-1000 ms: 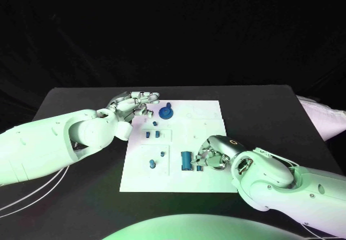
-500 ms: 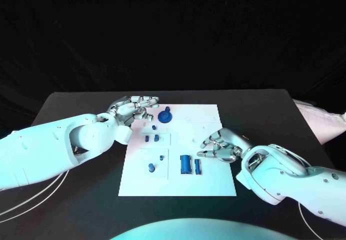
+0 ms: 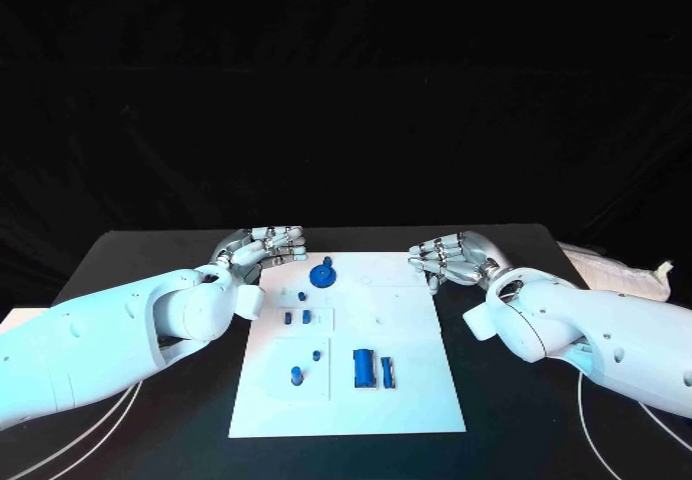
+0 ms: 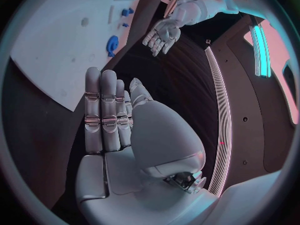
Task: Assemble the parts on the task board
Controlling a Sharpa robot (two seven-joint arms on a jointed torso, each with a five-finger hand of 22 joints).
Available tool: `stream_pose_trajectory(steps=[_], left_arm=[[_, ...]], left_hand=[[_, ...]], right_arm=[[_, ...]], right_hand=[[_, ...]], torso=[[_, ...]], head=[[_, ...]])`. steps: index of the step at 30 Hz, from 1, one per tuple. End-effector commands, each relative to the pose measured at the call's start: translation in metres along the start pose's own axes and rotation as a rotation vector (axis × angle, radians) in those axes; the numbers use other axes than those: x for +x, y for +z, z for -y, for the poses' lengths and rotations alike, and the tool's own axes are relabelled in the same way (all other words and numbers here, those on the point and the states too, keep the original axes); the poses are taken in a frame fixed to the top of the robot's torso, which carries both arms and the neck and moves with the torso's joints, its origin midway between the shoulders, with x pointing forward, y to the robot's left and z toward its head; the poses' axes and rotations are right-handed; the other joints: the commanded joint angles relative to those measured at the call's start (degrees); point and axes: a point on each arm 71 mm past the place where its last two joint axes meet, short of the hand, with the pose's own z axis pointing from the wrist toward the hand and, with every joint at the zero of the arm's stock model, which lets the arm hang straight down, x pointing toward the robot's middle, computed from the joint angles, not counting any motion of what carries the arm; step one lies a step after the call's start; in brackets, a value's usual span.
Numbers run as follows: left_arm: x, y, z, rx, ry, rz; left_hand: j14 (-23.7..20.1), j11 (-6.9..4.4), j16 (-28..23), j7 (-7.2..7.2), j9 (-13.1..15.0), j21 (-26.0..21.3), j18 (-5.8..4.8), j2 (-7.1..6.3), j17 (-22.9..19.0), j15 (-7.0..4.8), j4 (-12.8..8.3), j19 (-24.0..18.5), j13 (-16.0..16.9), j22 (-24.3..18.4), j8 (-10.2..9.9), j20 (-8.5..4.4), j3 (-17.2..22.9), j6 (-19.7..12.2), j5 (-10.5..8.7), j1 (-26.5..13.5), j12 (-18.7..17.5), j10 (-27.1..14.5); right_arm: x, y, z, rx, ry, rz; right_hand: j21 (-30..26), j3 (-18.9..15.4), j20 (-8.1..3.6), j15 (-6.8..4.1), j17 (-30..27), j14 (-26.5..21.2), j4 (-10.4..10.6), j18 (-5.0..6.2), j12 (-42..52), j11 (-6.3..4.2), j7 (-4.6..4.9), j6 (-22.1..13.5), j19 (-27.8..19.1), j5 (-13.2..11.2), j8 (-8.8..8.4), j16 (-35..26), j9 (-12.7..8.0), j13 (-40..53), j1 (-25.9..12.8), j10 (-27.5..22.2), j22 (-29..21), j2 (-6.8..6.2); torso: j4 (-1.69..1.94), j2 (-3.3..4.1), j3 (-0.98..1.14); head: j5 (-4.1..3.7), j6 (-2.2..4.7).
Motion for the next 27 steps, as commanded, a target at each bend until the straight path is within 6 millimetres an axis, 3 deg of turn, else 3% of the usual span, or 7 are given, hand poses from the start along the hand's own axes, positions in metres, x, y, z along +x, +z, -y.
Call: stream_pose_trajectory(steps=[1, 8, 9, 15, 25, 26, 27], left_arm=[[-0.005, 0.004, 0.004, 0.094, 0.003, 0.092], [-0.002, 0.007, 0.004, 0.115, 0.023, 0.112], [-0.001, 0.007, 0.0, 0.061, 0.01, 0.072], [0.004, 0.005, -0.001, 0.07, 0.026, 0.089], [0.029, -0.011, -0.003, 0.127, 0.114, 0.177], [0.031, -0.013, -0.003, 0.134, 0.123, 0.186], [0.035, -0.016, -0.003, 0.144, 0.136, 0.198]], left_hand=[[0.6, 0.6, -5.1, -0.38, -0.1, -0.3, 1.2, 0.56, -2.4, 0.95, -0.1, -1.9, -0.1, -5.0, -0.7, 1.09, -1.1, -0.1, 0.0, 0.6, -1.5, -0.7], [0.5, 1.43, -11.8, 0.42, -0.1, -0.2, 1.22, 1.65, -5.0, 2.14, -0.7, -5.4, -0.2, -12.0, -2.1, 2.13, -2.8, 0.4, 0.03, 1.1, -4.7, -2.3], [-15.1, -1.72, -14.4, -3.01, -3.8, -3.8, -2.37, 4.36, -9.3, -0.97, -2.9, -17.4, -3.7, -19.5, -6.4, -2.77, -6.2, -16.3, -3.72, -22.9, -6.2, -19.3], [-21.9, -2.97, -16.1, -4.4, -3.8, -3.8, -3.12, 4.36, -9.3, -2.04, -2.9, -23.0, -3.7, -23.4, -6.4, -4.87, -7.9, -23.5, -3.72, -33.4, -10.4, -27.1], [-31.5, -4.93, -21.6, -6.48, -3.8, -3.8, -4.66, 4.36, -9.3, -7.53, -2.9, -30.5, -3.7, -28.2, -6.4, -7.89, -10.2, -33.7, -3.72, -48.0, -10.4, -37.7], [-32.1, -8.95, -21.6, -6.62, -3.8, -3.8, -4.66, 4.36, -9.3, -7.53, -2.9, -30.9, -3.7, -28.5, -6.4, -8.05, -10.3, -34.3, -3.72, -48.9, -10.4, -38.3], [-33.4, -8.95, -21.6, -10.81, -3.8, -3.8, -4.66, 4.36, -9.3, -7.53, -2.9, -31.9, -3.7, -29.2, -6.4, -8.48, -10.5, -35.7, -3.72, -50.9, -10.4, -39.7]], right_arm=[[-0.006, 0.014, 0.002, -0.058, 0.236, 0.013], [-0.011, 0.034, 0.007, -0.097, 0.315, -0.001], [-0.012, 0.032, 0.011, -0.03, 0.197, 0.05], [-0.006, 0.029, 0.007, -0.045, 0.229, 0.074], [0.023, 0.011, -0.011, -0.082, 0.358, 0.193], [0.025, 0.009, -0.012, -0.082, 0.366, 0.203], [0.028, 0.007, -0.014, -0.082, 0.376, 0.215]], right_hand=[[-9.2, 1.9, 1.92, 2.77, -6.6, -6.9, 0.1, 0.33, -5.1, 2.05, 1.97, -1.2, -5.4, -0.5, -0.36, -11.2, -1.8, -7.6, 1.5, -0.4, -6.1, -0.09], [-21.2, 4.3, 6.31, 5.98, -18.5, -9.9, -0.6, 0.72, -7.8, 3.5, 2.1, -2.1, -5.6, -0.6, -0.13, -23.4, -5.9, -19.6, -0.4, -1.2, -15.8, -0.93], [-24.3, 3.3, 2.31, 3.81, -22.2, -28.2, -2.8, -2.98, -11.5, 0.59, -1.24, -18.4, -22.8, -3.1, -3.7, -24.8, -7.9, -22.5, -25.8, -19.2, -19.7, -3.56], [-27.1, 3.3, 0.91, -0.81, -25.4, -35.5, -3.9, -3.45, -11.5, -0.22, -2.57, -25.6, -29.5, -4.5, -3.7, -30.1, -9.4, -25.5, -37.8, -26.9, -22.7, -3.56], [-29.3, 3.3, -1.44, -0.81, -27.9, -46.7, -7.9, -5.27, -11.5, -5.03, -4.66, -35.8, -40.1, -9.7, -3.7, -30.1, -13.4, -27.6, -53.7, -38.0, -25.4, -3.56], [-29.4, 3.3, -1.56, -0.81, -28.1, -47.4, -7.9, -5.28, -11.5, -5.03, -4.78, -36.4, -40.7, -9.7, -3.7, -30.1, -13.4, -27.7, -54.7, -38.7, -25.6, -3.56], [-29.7, 3.3, -1.88, -0.81, -28.4, -48.9, -7.9, -5.28, -11.5, -5.03, -8.96, -37.7, -42.1, -9.7, -3.7, -30.1, -13.4, -31.9, -56.8, -40.2, -25.9, -3.56]], torso=[[0.02, -1.32, -0.14], [-0.02, -2.1, 0.02], [-0.07, -1.61, -0.13], [0.73, -2.65, 0.56], [1.99, -4.3, 1.67], [1.99, -4.3, 1.67], [1.99, -4.3, 1.67]], head=[[0.11, 2.02], [0.63, 3.82], [0.38, 3.09], [0.37, 4.29], [0.35, 6.2], [0.35, 6.2], [0.35, 6.2]])
